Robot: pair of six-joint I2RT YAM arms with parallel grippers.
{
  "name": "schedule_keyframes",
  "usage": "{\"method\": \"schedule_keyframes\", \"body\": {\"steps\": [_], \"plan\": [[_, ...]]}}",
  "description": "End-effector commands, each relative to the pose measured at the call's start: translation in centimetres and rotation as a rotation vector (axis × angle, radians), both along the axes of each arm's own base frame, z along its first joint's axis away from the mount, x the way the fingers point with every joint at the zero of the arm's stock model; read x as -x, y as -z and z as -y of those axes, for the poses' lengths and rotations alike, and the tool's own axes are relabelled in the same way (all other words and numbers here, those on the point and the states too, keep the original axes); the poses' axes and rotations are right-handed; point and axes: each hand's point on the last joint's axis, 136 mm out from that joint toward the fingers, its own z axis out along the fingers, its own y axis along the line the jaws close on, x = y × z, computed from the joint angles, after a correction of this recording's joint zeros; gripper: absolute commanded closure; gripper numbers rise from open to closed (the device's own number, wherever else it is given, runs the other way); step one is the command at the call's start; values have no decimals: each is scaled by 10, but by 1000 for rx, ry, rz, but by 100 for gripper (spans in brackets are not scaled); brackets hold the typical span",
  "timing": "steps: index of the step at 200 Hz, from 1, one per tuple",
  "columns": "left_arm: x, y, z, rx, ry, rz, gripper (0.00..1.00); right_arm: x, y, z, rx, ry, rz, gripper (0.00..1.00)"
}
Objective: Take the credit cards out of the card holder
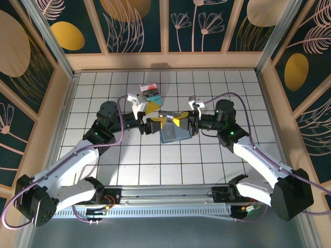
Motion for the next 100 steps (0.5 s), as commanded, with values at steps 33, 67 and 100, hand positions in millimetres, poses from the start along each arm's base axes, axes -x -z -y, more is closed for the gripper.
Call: {"method": "schedule_keyframes", "body": {"steps": [33, 67, 100], "plan": [[-4, 3, 11, -263, 94, 10, 26, 6, 4, 5, 120, 1, -9, 100], [-9, 22, 21, -377, 177, -49, 36, 9, 3, 6, 156, -12, -8, 100], [-6, 32, 27, -405, 261, -50, 37, 12, 1, 6, 161, -21, -3, 100]]}}
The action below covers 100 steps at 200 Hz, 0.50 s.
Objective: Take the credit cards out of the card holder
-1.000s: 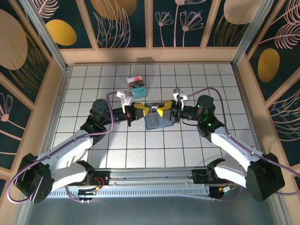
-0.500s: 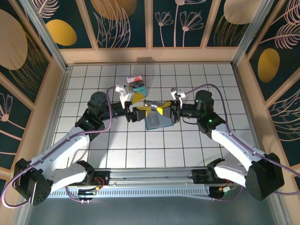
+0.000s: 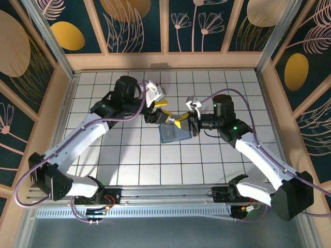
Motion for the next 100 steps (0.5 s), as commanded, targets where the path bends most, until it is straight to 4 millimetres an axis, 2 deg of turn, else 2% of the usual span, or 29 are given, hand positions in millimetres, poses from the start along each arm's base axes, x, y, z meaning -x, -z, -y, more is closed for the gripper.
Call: {"method": "schedule_keyframes", "body": {"steps": [1, 24, 55, 100], "plan": [[19, 4, -1, -42, 113, -14, 37, 6, -10, 1, 9, -17, 34, 100], [20, 13, 0, -59, 136, -16, 38, 8, -10, 0, 8, -27, 34, 100], [26, 16, 1, -63, 184, -14, 57, 10, -7, 0, 14, -36, 31, 100], [27, 20, 1, -75, 215, 9, 60, 12, -8, -2, 2, -63, 28, 100]]}}
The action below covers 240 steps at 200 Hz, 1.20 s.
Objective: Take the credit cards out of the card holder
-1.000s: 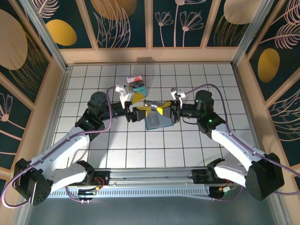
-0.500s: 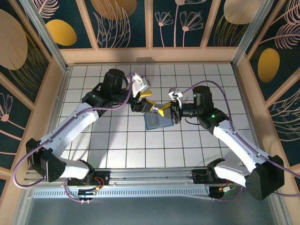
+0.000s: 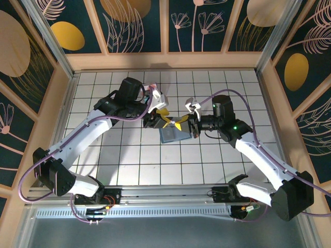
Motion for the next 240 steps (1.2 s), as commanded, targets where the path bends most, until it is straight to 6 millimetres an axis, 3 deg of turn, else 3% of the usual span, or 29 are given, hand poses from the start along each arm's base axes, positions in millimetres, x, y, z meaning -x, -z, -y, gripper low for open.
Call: {"method": "schedule_keyframes", "body": {"steps": [1, 33, 64, 88, 94, 102, 124, 172, 214, 240], "plan": [[6, -1, 2, 1, 62, 16, 60, 7, -16, -4, -27, -48, 43, 100], [7, 3, 4, -23, 95, 3, 73, 6, -14, -5, -23, -53, 33, 100], [3, 6, 4, -40, 97, 13, 100, 2, -11, -5, -9, -36, 28, 100], [-6, 7, 4, -42, 51, 61, 100, -5, -11, -2, 4, 15, 43, 99], [-13, 7, 3, -44, 17, 86, 100, -9, -10, 0, 12, 44, 48, 92], [-21, 8, 2, -41, -32, 115, 100, -16, -9, 4, 25, 101, 64, 76], [-43, 12, -6, -42, -163, 210, 100, -41, -5, 22, 73, 299, 98, 62], [-76, 24, -21, -103, -263, 390, 100, -74, -16, 63, 72, 640, 139, 53], [-126, 49, -45, -177, -287, 425, 100, -90, -28, 98, 40, 884, 153, 49], [-160, 64, -59, -211, -312, 452, 100, -93, -30, 108, 22, 952, 139, 48]]}}
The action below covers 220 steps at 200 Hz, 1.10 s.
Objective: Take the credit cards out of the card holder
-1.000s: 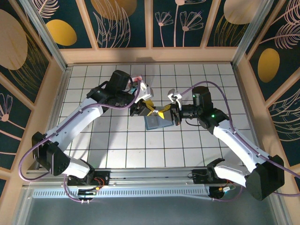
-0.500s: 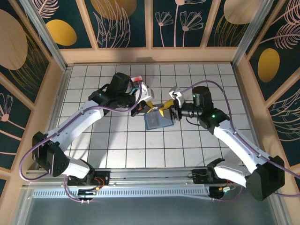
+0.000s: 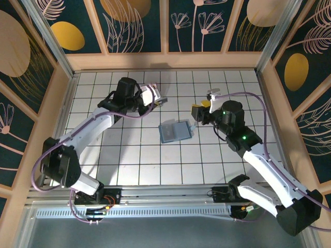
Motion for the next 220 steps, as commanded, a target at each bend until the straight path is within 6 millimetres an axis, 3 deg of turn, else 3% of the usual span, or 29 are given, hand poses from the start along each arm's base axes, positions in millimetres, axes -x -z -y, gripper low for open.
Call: {"method": "schedule_keyframes", "body": {"steps": [1, 27, 32, 58, 69, 76, 80, 132, 220], "plan": [[-34, -4, -8, -26, 5, 98, 100, -10, -11, 21, -51, 148, 33, 48], [-62, 3, -19, -25, -1, 88, 100, -12, -11, 25, -74, 181, 21, 43], [-69, 18, -21, -39, -2, 63, 100, -12, -10, 26, -76, 187, 19, 42], [-89, 38, -28, -76, -1, 68, 100, -15, -10, 33, -87, 238, 14, 31], [-95, 45, -29, -84, 4, 70, 100, -16, -11, 36, -89, 257, 14, 24], [-98, 49, -29, -89, 13, 69, 100, -17, -12, 39, -90, 275, 10, 5], [-100, 53, -30, -94, 15, 68, 100, -17, -13, 40, -92, 283, 8, 1], [-119, 71, -27, -97, 66, 49, 100, -18, -22, 50, -100, 341, 6, 1], [-135, 85, -45, -92, 99, 49, 100, -21, -22, 55, -88, 378, 1, 1]]}}
